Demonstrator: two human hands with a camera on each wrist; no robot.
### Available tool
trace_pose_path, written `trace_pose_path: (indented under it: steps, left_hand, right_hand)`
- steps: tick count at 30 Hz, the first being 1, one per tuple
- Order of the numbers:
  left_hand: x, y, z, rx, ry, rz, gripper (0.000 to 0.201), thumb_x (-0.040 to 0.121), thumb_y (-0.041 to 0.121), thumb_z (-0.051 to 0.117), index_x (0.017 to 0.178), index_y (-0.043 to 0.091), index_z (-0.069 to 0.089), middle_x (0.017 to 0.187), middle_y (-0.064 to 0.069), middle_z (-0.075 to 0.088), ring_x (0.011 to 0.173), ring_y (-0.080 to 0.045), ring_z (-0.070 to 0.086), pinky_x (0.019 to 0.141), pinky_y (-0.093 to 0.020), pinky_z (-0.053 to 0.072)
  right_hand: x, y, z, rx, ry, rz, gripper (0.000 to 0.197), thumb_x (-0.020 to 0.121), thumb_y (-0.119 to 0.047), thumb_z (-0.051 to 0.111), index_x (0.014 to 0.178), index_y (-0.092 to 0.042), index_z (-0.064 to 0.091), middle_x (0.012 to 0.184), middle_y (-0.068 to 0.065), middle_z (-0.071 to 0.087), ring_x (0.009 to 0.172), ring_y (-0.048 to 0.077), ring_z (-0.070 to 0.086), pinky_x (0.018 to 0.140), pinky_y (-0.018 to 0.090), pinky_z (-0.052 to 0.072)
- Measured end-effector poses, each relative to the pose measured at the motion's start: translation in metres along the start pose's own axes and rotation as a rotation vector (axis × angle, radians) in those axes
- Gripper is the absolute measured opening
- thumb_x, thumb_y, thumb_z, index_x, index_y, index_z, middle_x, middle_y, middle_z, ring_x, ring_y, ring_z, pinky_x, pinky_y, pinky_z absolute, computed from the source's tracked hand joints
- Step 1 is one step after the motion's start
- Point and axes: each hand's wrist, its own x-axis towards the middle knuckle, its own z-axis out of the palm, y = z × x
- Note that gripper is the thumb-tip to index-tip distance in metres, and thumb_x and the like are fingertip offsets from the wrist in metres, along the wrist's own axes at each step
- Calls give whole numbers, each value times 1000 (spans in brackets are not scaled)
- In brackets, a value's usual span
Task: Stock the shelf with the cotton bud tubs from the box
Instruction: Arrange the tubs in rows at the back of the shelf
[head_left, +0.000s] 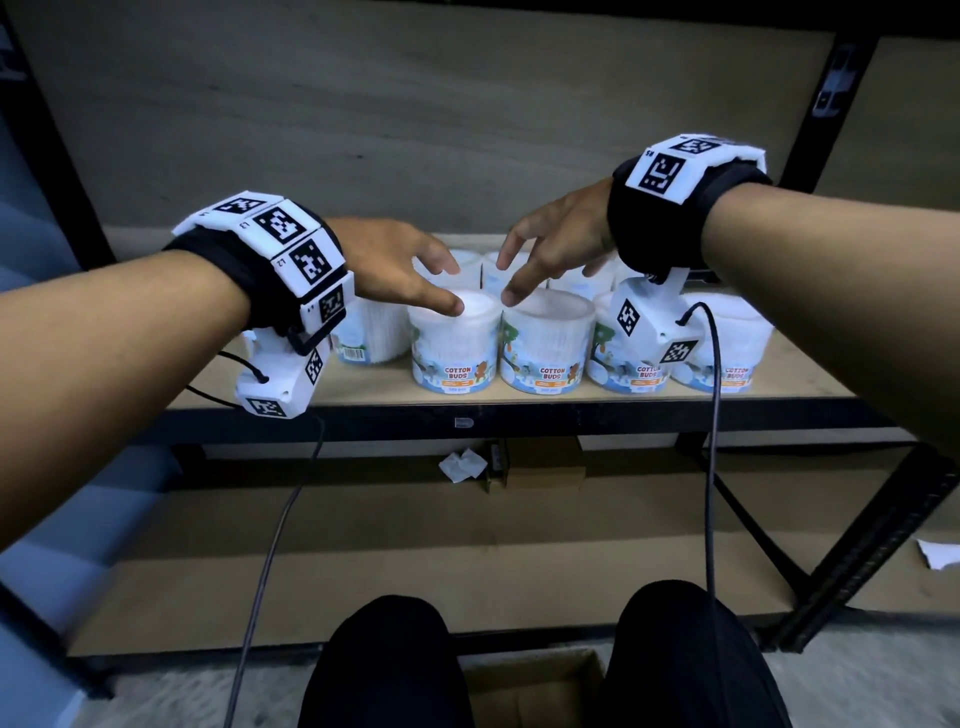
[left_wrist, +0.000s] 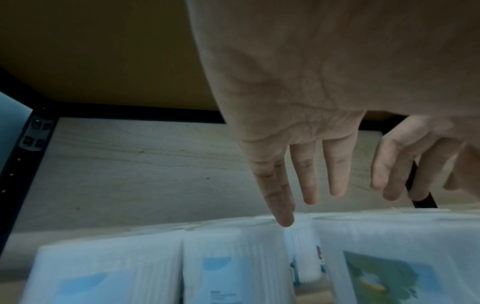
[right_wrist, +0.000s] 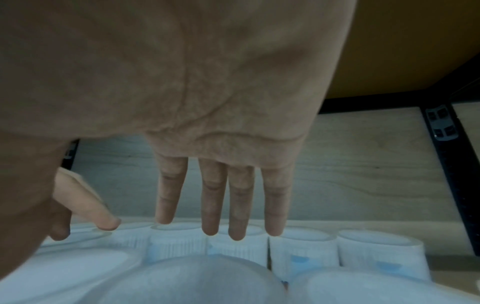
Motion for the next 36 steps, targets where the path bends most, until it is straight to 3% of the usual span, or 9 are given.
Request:
trace_pose_path:
  steps: [3,7,10,17,22,24,27,33,36]
  left_hand:
    - [-8,-12,-6,-9,28,-7,59,84,61,61,137,38,49,106,22,55,106,-5,45,95,-23,30]
    - [-19,-39,-13,28,24,-10,61,83,61,63,138,40,49,136,18,53,106,-5,47,93,-25,31]
    - [-26,-64,-17,69,37,-54,61,83,58,65,139,38,48,140,15,52,107,-9,48,94,-27,34]
    - [-32,-112,-11,93,51,-153,63,84,50,68,141,34,48,143,9,48,128,-15,48,99,-26,34]
    - [-29,-133,-7,88,52,-204,63,80,51,70,138,38,48,141,8,50,122,-17,52,105,-35,39]
    - [-29,-137,-7,92,58,-209,63,80,51,70,138,40,49,141,7,49,123,-18,51,105,-36,39]
    - [-26,-143,-7,101,50,-198,59,79,53,69,134,43,52,140,10,50,123,-16,51,106,-35,39]
    - [-18,-148,-3,50,54,-168,40,81,49,69,120,43,61,122,16,58,103,-11,53,97,-30,42]
    - [-14,-150,0,36,62,-167,44,83,48,69,126,41,58,123,15,54,104,-11,51,92,-27,39]
  right_hand:
    - [5,-16,1,9,7,-35,53,69,-56,80,116,-41,61,112,-10,62,107,15,60,96,39,51]
    - [17,-42,5,20,6,-88,54,71,-55,79,118,-36,61,113,-7,62,105,15,61,93,38,53]
    - [28,-62,10,34,21,-126,54,74,-53,78,121,-32,60,112,-3,62,104,18,63,91,39,55]
    - [47,-108,21,3,75,-174,66,76,-52,77,132,-26,55,91,-10,56,102,22,63,89,42,57]
    - [60,-132,26,-87,80,-221,68,80,-51,74,137,-22,51,121,4,60,112,27,61,95,43,53]
    - [62,-139,27,-112,75,-236,66,82,-50,72,138,-23,50,125,3,57,112,25,60,94,37,53]
    - [66,-146,28,-213,95,-268,65,85,-51,68,141,-25,47,123,-4,50,94,16,50,82,25,43]
    - [77,-156,30,-259,31,-293,65,86,-46,69,143,-24,47,142,-3,46,100,14,48,84,24,43]
    - [82,-154,32,-267,19,-291,58,84,-41,73,136,-25,55,129,-3,54,73,8,52,81,25,45]
